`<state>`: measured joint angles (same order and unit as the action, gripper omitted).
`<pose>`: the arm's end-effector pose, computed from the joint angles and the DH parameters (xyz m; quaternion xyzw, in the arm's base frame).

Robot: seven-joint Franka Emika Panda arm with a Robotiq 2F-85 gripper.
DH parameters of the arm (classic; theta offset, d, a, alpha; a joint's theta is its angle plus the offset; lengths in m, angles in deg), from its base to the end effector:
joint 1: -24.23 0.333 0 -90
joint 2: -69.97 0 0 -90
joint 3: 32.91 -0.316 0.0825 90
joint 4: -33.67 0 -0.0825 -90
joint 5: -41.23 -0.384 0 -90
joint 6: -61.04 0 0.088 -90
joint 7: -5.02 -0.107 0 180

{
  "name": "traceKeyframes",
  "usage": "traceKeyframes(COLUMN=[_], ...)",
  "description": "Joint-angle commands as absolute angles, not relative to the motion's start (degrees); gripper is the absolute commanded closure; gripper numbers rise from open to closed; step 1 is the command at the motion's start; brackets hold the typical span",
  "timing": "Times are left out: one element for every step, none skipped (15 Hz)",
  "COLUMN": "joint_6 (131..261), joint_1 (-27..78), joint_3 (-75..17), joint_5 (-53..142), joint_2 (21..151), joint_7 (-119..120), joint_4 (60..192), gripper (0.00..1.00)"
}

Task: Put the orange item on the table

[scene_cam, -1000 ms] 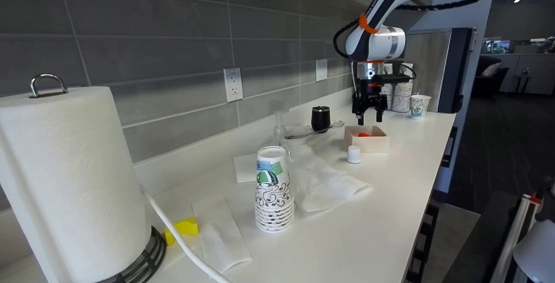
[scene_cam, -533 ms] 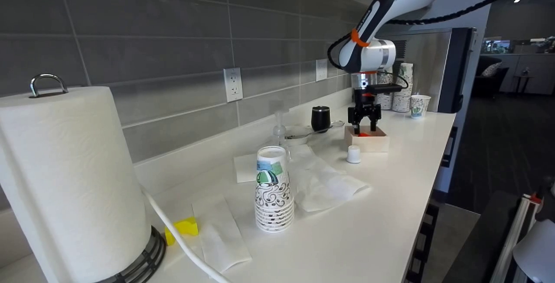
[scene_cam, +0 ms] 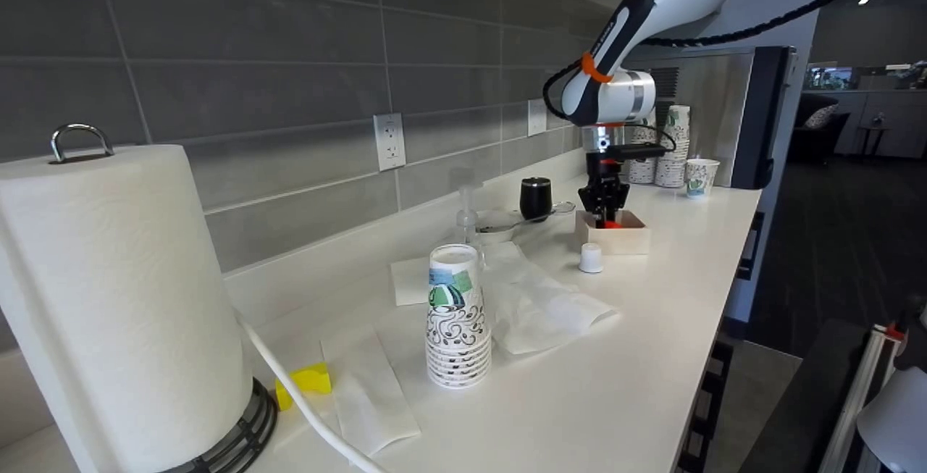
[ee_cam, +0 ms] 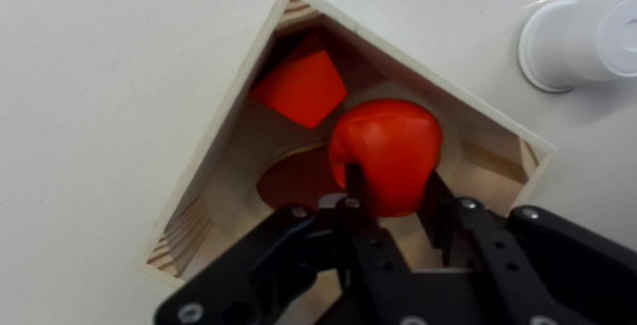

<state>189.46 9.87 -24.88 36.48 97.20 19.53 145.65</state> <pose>0.5548 -0.2238 0.2203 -0.9916 0.0923 0.0871 0.0264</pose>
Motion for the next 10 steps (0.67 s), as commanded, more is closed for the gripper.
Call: traceKeyframes(joint_6=[187.4,187.2,186.8,186.9,187.3,188.3,189.1,190.2,191.4,193.1], joint_1=[8.7,8.6,8.5,8.7,9.1,9.7,10.2,10.4,10.5,10.6], joint_3=[-26.0,-26.0,-25.9,-25.6,-25.3,-24.7,-24.3,-24.0,-23.9,-23.9], joint_5=[35.2,35.2,35.3,35.6,36.3,37.2,37.9,38.2,38.0,37.6], joint_2=[98.0,97.7,96.8,95.8,94.4,92.5,91.1,89.3,87.4,85.4], joint_7=[19.4,19.4,19.3,18.7,18.1,17.1,15.7,14.8,14.3,13.8], joint_4=[143.7,143.7,144.2,145.0,146.3,148.1,149.4,151.0,152.5,154.4], gripper=[0.96,0.94,0.97,0.95,0.95,0.95,0.95,0.95,0.95,0.95])
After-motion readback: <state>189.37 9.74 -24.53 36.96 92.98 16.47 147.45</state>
